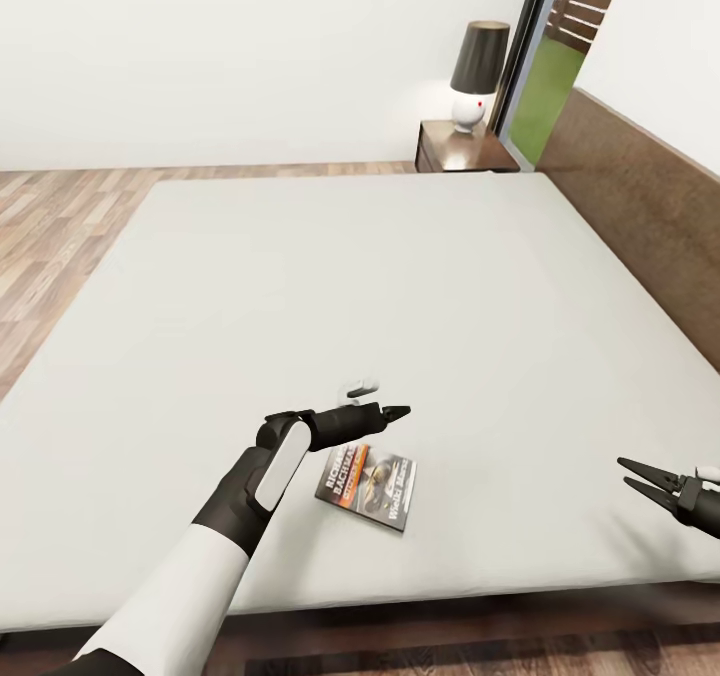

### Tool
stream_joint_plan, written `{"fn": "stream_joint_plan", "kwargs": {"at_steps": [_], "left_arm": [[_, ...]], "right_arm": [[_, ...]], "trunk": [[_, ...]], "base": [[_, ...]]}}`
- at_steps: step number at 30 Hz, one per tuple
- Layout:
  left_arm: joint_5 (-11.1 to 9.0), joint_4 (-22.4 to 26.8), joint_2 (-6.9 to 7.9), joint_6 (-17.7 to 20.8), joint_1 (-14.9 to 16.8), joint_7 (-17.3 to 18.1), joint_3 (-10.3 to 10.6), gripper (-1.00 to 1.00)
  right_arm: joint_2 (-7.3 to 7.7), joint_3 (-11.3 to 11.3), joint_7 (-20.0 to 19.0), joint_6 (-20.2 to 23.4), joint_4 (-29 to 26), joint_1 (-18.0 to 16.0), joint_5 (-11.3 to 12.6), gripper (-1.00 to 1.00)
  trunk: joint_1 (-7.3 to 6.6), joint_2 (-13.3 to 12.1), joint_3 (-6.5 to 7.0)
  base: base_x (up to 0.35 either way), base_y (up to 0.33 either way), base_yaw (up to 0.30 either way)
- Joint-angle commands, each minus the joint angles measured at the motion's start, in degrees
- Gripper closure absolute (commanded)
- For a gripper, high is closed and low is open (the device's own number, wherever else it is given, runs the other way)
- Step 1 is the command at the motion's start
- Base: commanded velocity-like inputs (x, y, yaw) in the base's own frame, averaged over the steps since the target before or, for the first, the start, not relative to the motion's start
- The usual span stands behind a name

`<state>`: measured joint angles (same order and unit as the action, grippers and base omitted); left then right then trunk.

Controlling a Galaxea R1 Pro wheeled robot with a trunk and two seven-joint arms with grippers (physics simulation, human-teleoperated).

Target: In the bedroom, move the book from the bed onto either nightstand, and place the two sandals side by side next to the bed.

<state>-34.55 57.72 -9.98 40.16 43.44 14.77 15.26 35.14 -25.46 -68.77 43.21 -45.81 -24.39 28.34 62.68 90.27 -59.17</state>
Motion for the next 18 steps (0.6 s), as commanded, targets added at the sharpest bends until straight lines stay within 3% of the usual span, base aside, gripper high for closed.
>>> {"fn": "stream_joint_plan", "kwargs": {"at_steps": [1, 4, 14, 18], "left_arm": [[-0.07, 0.02, -0.02, 0.27, 0.02, 0.08, -0.05, -1.0], [-0.07, 0.02, -0.02, 0.27, 0.02, 0.08, -0.05, -1.0], [-0.07, 0.02, -0.02, 0.27, 0.05, 0.09, -0.05, -1.0], [-0.07, 0.02, -0.02, 0.27, 0.04, 0.09, -0.05, -1.0]], "right_arm": [[0.01, 0.0, -0.05, 0.38, 0.02, -0.03, 0.22, -1.0], [0.01, -0.02, -0.05, 0.38, 0.02, -0.04, 0.22, -1.0], [0.01, -0.02, -0.05, 0.38, 0.02, -0.03, 0.22, -1.0], [0.01, 0.01, -0.05, 0.38, 0.02, 0.0, 0.22, -1.0]], "trunk": [[0.22, 0.43, -0.22], [0.88, 1.64, -0.76], [0.88, 1.64, -0.76], [1.76, 3.24, -1.48]], "base": [[0.0, 0.0, 0.0], [0.0, 0.0, 0.0], [0.0, 0.0, 0.0], [0.0, 0.0, 0.0]]}}
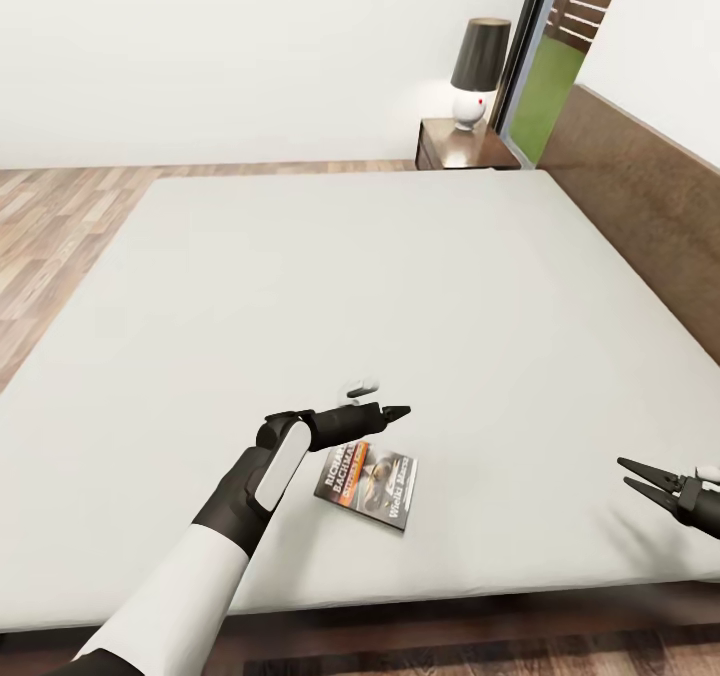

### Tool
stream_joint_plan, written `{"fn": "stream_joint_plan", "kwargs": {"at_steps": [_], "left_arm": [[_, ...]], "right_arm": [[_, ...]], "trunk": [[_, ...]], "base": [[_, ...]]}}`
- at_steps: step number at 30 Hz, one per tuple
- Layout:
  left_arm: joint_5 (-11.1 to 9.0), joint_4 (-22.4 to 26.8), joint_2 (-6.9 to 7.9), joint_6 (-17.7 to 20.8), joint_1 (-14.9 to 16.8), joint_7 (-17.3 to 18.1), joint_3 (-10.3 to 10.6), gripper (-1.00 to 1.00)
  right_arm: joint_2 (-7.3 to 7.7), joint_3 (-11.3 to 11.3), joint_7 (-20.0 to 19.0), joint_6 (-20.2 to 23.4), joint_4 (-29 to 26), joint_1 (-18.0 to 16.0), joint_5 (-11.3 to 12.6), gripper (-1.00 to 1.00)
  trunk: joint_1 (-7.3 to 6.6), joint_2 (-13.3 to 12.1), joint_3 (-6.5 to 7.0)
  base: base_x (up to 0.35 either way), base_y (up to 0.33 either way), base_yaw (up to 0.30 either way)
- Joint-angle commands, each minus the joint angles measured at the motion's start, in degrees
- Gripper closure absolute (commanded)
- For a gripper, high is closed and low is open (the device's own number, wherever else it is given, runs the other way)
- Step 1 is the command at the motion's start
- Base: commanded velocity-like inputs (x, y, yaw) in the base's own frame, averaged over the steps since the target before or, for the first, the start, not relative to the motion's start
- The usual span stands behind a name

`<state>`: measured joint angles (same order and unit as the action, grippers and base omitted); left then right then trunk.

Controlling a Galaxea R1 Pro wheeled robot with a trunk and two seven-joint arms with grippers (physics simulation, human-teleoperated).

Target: In the bedroom, move the book from the bed onto either nightstand, and place the two sandals side by side next to the bed.

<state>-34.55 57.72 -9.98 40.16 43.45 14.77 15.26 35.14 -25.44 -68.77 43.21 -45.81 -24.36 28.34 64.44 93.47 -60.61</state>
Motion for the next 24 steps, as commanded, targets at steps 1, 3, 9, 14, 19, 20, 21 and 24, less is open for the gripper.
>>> {"fn": "stream_joint_plan", "kwargs": {"at_steps": [1, 3, 9, 14, 19, 20, 21, 24], "left_arm": [[-0.07, 0.02, -0.01, 0.27, 0.04, 0.08, -0.05, -1.0], [-0.07, 0.02, -0.01, 0.27, 0.03, 0.1, -0.05, -1.0], [-0.07, 0.02, -0.01, 0.27, 0.02, 0.12, -0.05, -1.0], [-0.07, 0.02, -0.01, 0.27, -0.01, 0.09, -0.05, -1.0], [-0.07, 0.02, -0.01, 0.27, 0.03, 0.08, -0.05, -1.0], [-0.07, 0.02, -0.01, 0.27, 0.02, 0.08, -0.05, -1.0], [-0.07, 0.02, -0.01, 0.27, 0.03, 0.08, -0.05, -1.0], [-0.07, 0.02, -0.01, 0.27, 0.04, 0.08, -0.05, -1.0]], "right_arm": [[0.01, 0.01, -0.05, 0.38, 0.02, -0.04, 0.22, -1.0], [0.01, 0.02, -0.05, 0.38, 0.02, -0.04, 0.22, -1.0], [0.01, 0.03, -0.05, 0.38, 0.02, -0.07, 0.22, -1.0], [0.01, 0.01, -0.05, 0.38, 0.02, -0.07, 0.22, -1.0], [0.01, 0.03, -0.05, 0.39, 0.02, -0.04, 0.22, -1.0], [0.01, 0.02, -0.05, 0.39, 0.02, -0.02, 0.22, -1.0], [0.01, -0.01, -0.05, 0.39, 0.02, -0.01, 0.22, -1.0], [0.01, 0.02, -0.05, 0.38, 0.02, -0.06, 0.22, -1.0]], "trunk": [[0.22, 0.43, -0.22], [0.66, 1.23, -0.58], [0.66, 1.23, -0.58], [1.76, 3.24, -1.48], [1.98, 3.64, -1.65], [1.98, 3.64, -1.65], [1.98, 3.64, -1.65], [2.42, 4.44, -2.01]], "base": [[0.0, 0.0, 0.0], [0.0, 0.0, 0.0], [0.0, 0.0, 0.0], [0.0, 0.0, 0.0], [0.0, 0.0, 0.0], [0.0, 0.0, 0.0], [0.0, 0.0, 0.0], [0.0, 0.0, 0.0]]}}
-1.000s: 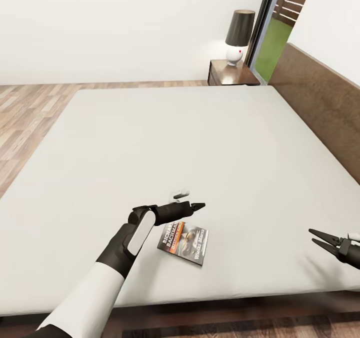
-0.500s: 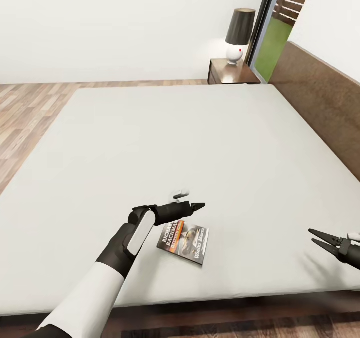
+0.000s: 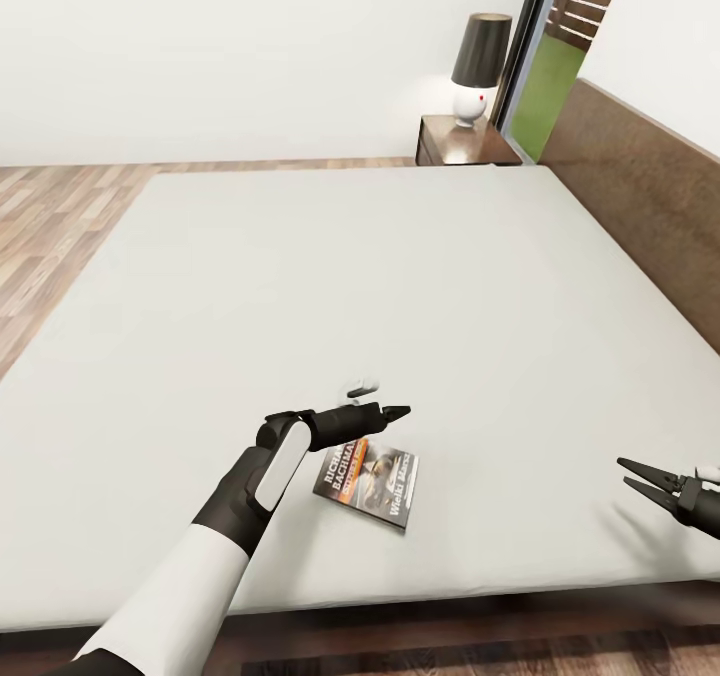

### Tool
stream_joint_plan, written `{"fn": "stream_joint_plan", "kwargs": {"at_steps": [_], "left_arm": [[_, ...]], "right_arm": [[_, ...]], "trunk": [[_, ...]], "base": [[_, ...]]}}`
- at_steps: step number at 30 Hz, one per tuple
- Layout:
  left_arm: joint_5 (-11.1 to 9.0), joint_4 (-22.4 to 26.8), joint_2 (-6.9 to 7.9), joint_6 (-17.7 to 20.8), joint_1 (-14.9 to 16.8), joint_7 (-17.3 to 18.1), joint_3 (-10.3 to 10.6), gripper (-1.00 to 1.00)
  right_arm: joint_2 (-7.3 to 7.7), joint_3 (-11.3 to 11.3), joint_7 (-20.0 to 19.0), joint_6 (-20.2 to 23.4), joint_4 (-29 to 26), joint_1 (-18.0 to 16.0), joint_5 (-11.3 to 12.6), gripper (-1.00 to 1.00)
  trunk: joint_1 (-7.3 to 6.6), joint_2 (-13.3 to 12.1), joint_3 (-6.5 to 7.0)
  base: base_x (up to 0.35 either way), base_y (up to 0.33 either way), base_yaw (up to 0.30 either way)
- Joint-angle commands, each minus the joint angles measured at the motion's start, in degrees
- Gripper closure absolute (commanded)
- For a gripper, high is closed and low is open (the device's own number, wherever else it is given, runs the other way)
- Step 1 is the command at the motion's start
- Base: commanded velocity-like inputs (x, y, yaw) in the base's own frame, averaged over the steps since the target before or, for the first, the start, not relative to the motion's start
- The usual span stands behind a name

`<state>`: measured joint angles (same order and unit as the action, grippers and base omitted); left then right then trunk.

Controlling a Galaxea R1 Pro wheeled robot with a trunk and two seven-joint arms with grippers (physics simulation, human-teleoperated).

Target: In the bedroom, move the book from the bed onto either nightstand, and place the two sandals side by side next to the bed.

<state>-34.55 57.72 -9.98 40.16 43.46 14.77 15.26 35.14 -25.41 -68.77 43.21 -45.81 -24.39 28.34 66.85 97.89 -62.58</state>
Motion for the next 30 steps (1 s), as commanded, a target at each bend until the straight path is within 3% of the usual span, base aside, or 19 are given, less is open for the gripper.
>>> {"fn": "stream_joint_plan", "kwargs": {"at_steps": [1, 4, 12, 17, 30], "left_arm": [[-0.07, 0.02, -0.01, 0.27, 0.03, 0.09, -0.05, -1.0], [-0.07, 0.02, -0.01, 0.27, 0.02, 0.09, -0.05, -1.0], [-0.07, 0.02, -0.01, 0.27, -0.02, 0.09, -0.05, -1.0], [-0.07, 0.02, -0.01, 0.27, -0.02, 0.09, -0.05, -1.0], [-0.07, 0.02, -0.01, 0.27, 0.01, 0.09, -0.05, -1.0]], "right_arm": [[0.01, -0.01, -0.05, 0.38, 0.02, -0.01, 0.22, -1.0], [0.01, -0.01, -0.05, 0.38, 0.02, -0.04, 0.22, -1.0], [0.01, -0.01, -0.05, 0.38, 0.02, -0.03, 0.22, -1.0], [0.01, -0.01, -0.05, 0.38, 0.02, -0.03, 0.22, -1.0], [0.01, -0.01, -0.05, 0.38, 0.02, 0.0, 0.22, -1.0]], "trunk": [[0.22, 0.43, -0.22], [0.88, 1.64, -0.76], [0.88, 1.64, -0.76], [1.98, 3.64, -1.65], [1.98, 3.64, -1.65]], "base": [[0.0, 0.0, 0.0], [0.0, 0.0, 0.0], [0.0, 0.0, 0.0], [0.0, 0.0, 0.0], [0.0, 0.0, 0.0]]}}
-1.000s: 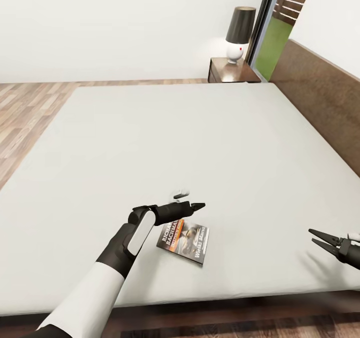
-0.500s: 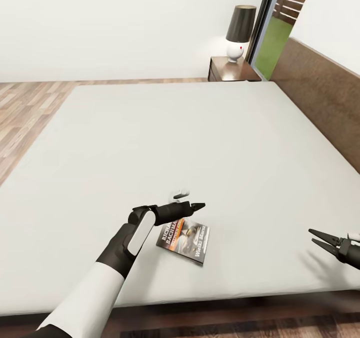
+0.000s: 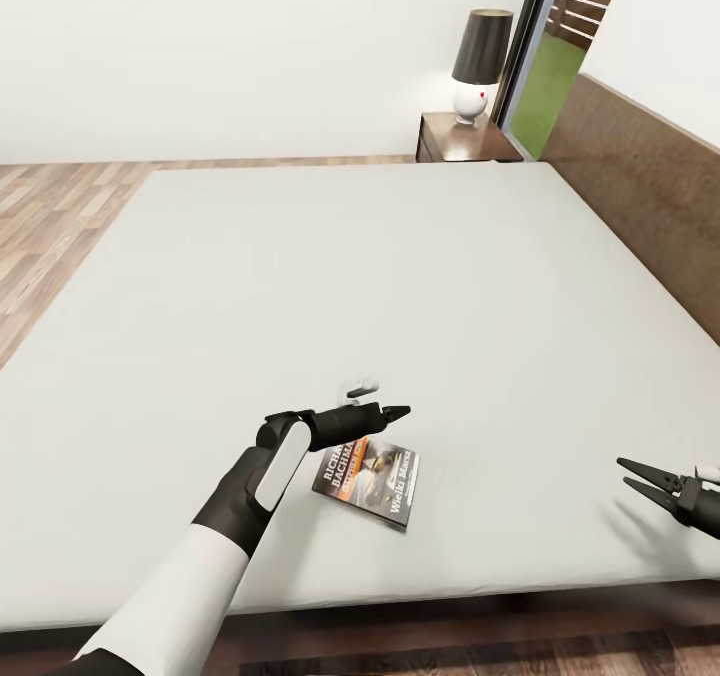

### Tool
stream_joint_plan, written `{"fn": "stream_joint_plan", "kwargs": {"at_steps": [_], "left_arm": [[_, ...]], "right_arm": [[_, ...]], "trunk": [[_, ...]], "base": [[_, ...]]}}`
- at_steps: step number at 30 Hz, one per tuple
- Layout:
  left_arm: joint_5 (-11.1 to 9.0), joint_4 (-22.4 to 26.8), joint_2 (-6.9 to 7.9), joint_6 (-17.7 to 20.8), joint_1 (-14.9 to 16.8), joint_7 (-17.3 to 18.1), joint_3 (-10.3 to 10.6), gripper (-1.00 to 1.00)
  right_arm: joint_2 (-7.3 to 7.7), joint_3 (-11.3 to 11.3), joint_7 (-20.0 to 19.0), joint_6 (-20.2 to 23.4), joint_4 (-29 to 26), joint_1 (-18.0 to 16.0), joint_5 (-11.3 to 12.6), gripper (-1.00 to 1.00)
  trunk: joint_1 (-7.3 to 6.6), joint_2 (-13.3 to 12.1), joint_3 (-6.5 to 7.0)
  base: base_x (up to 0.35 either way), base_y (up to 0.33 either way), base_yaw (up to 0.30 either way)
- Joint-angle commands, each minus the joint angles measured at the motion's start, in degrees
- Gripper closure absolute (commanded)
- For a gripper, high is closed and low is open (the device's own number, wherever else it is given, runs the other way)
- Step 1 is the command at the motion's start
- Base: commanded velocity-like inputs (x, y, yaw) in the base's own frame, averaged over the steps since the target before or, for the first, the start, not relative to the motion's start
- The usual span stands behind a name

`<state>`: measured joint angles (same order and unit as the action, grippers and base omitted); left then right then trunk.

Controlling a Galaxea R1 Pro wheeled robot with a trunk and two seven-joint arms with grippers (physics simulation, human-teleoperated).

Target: In the bedroom, move the book from the bed onto either nightstand, and place the two sandals side by side next to the bed.

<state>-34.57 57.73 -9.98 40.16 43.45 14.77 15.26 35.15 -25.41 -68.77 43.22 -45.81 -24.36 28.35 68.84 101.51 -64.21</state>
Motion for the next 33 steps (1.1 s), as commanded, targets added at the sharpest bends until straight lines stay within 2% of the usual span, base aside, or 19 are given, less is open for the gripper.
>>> {"fn": "stream_joint_plan", "kwargs": {"at_steps": [1, 8, 10, 13, 15, 20, 33], "left_arm": [[-0.06, 0.02, -0.01, 0.27, 0.04, 0.04, -0.05, -1.0], [0.1, 0.02, -0.01, 0.34, 0.01, -1.26, 0.75, -1.0], [0.1, 0.02, -0.01, 0.6, -0.01, -6.39, 2.35, -1.0], [-0.01, 0.02, -0.01, 0.76, -0.03, -9.57, 3.96, -1.0], [-0.05, 0.02, -0.01, 0.98, -0.02, -10.35, 4.62, -1.0], [-0.02, 0.08, -0.01, 2.33, -0.03, -11.08, 5.29, -1.0], [-0.06, 0.28, -0.01, 2.47, 0.05, -10.75, 5.4, -1.0]], "right_arm": [[0.01, 0.0, -0.05, 0.38, 0.02, -0.04, 0.22, -1.0], [0.01, -0.01, -0.05, 0.38, 0.02, -0.07, 0.22, -1.0], [0.01, 0.0, -0.05, 0.38, 0.02, -0.02, 0.22, -1.0], [0.01, -0.01, -0.05, 0.38, 0.02, -0.04, 0.22, -1.0], [0.01, -0.01, -0.05, 0.38, 0.02, -0.04, 0.22, -1.0], [0.01, -0.01, -0.05, 0.38, 0.02, -0.07, 0.22, -1.0], [0.01, -0.01, -0.05, 0.38, 0.02, -0.03, 0.22, -1.0]], "trunk": [[0.0, 0.02, -0.03], [0.0, 0.02, -0.03], [0.0, 0.02, -0.03], [0.0, 0.02, -0.03], [0.0, 0.02, -0.03], [0.0, 0.02, -0.03], [0.0, 0.02, -0.03]], "base": [[0.0, 0.0, 0.0], [0.0, 0.0, 0.0], [0.0, 0.0, 0.0], [0.0, 0.0, 0.0], [0.0, 0.0, 0.0], [0.0, 0.0, 0.0], [0.0, 0.0, 0.0]]}}
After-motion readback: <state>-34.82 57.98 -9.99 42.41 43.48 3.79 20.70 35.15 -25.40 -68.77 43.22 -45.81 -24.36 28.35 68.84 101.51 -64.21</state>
